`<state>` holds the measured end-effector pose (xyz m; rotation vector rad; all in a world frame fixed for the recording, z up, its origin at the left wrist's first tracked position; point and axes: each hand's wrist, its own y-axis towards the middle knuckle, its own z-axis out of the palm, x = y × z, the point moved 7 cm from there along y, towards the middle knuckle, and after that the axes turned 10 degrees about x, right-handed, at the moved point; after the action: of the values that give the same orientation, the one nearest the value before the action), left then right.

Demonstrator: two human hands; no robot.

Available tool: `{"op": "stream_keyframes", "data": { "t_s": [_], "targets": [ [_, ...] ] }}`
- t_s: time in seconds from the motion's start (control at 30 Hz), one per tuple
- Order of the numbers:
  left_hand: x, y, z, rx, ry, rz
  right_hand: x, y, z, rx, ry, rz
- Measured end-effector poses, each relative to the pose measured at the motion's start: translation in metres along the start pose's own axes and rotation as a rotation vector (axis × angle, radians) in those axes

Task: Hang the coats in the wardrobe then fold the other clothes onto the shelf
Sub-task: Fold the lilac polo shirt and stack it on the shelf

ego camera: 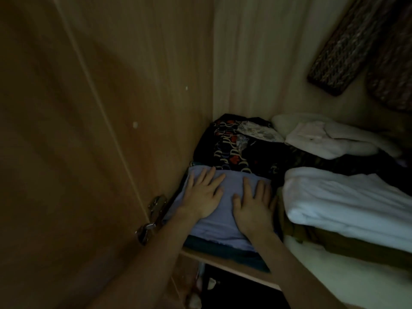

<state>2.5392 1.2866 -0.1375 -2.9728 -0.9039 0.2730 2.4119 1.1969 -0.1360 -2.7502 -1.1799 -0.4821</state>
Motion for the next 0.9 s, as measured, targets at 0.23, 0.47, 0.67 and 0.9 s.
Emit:
{"op": "stream_keyframes", "data": {
  "t_s": [0.23,0.47,0.67,0.9],
  "targets": [
    [-0.004,-0.076,-0.041,-0.087,0.023,0.077,0.033,-0.078,-0.033,-0.046,-0.091,-0.145],
    [-0.036,-0.153,-0.026,-0.022,-0.008,0.127,0.013,-0.154,-0.027,0.043,-0.099,-0.032],
    [-0.069,-0.202,-0.029,-0.051,-0.007,0.208,-0.011,-0.210,-0.049,0.060,-0.081,0.009],
    [-0.098,-0.272,-0.028,-0.045,0.054,0.166,-0.022,-0.267,-0.069,0.084,-0.041,-0.049]
  ]
}}
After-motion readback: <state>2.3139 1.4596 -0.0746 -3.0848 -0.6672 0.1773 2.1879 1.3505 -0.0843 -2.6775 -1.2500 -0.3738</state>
